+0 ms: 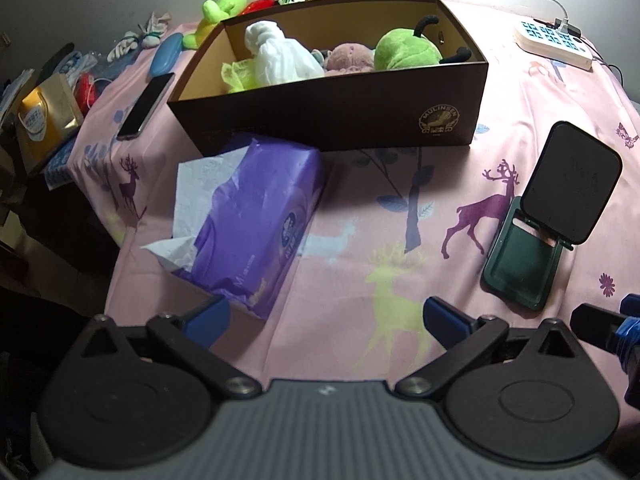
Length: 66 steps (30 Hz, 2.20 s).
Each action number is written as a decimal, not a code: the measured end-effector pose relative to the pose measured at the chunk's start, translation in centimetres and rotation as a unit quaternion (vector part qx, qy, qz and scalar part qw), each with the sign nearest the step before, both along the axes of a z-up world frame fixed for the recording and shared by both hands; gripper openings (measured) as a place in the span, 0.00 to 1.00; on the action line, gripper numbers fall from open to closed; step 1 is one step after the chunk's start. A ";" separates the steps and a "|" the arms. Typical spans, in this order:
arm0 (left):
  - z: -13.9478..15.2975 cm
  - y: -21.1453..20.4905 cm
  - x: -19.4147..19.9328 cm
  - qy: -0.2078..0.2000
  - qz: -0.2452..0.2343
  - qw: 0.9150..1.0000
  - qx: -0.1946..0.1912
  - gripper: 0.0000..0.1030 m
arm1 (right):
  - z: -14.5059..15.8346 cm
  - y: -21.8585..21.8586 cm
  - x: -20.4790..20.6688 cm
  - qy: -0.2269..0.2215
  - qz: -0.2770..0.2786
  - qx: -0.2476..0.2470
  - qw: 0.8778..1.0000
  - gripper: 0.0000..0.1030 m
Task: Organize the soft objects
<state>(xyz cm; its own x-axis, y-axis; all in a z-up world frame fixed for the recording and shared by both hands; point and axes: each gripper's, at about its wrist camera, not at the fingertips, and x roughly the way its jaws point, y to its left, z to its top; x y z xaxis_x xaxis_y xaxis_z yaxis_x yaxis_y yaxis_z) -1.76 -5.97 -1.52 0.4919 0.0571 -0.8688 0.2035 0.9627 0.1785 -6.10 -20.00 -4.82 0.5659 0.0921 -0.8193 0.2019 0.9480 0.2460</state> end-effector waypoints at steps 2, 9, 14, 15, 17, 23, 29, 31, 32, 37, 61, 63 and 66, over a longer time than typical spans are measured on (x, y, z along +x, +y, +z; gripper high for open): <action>0.0 0.0 -0.1 -0.001 0.003 1.000 0.004 0.99 | -0.2 0.0 0.1 0.005 0.002 0.005 1.000 0.37; 0.8 0.6 0.6 -0.010 0.013 1.000 0.012 0.99 | 0.3 0.3 0.8 0.015 0.014 0.016 1.000 0.37; 2.9 1.1 2.3 -0.036 0.012 0.999 0.004 0.99 | 2.2 0.8 1.7 -0.007 0.008 0.007 1.000 0.37; 3.4 1.3 2.7 -0.041 0.011 0.999 0.002 0.99 | 2.6 0.9 1.9 -0.011 0.007 0.007 1.000 0.37; 4.2 1.6 3.3 -0.051 0.010 0.999 -0.002 0.99 | 3.6 1.2 2.5 -0.023 0.005 -0.001 1.000 0.37; 6.2 2.5 5.4 -0.082 0.003 0.997 -0.006 0.99 | 6.3 2.3 4.3 -0.062 -0.002 -0.037 0.997 0.38; 7.5 3.4 7.5 -0.109 -0.006 0.994 -0.007 0.99 | 8.0 3.9 6.4 -0.097 -0.011 -0.066 0.993 0.38; 7.8 3.8 8.3 -0.114 -0.006 0.993 -0.009 0.99 | 8.2 4.4 7.2 -0.104 -0.016 -0.074 0.992 0.38; 7.9 4.0 8.7 -0.115 -0.007 0.993 -0.010 0.99 | 8.2 4.6 7.6 -0.106 -0.020 -0.078 0.991 0.38; 8.1 5.0 10.5 -0.124 -0.010 0.992 -0.014 0.99 | 8.1 5.5 9.6 -0.110 -0.036 -0.090 0.989 0.38; 6.2 6.8 15.5 -0.105 -0.036 0.993 -0.041 0.99 | 5.4 7.0 15.9 -0.073 -0.077 -0.140 0.984 0.38; 6.2 6.7 15.7 -0.106 -0.039 0.993 -0.043 0.99 | 5.3 6.9 16.2 -0.071 -0.078 -0.142 0.984 0.38; 6.1 6.5 16.2 -0.105 -0.040 0.993 -0.045 0.99 | 5.1 6.8 16.6 -0.066 -0.082 -0.147 0.984 0.38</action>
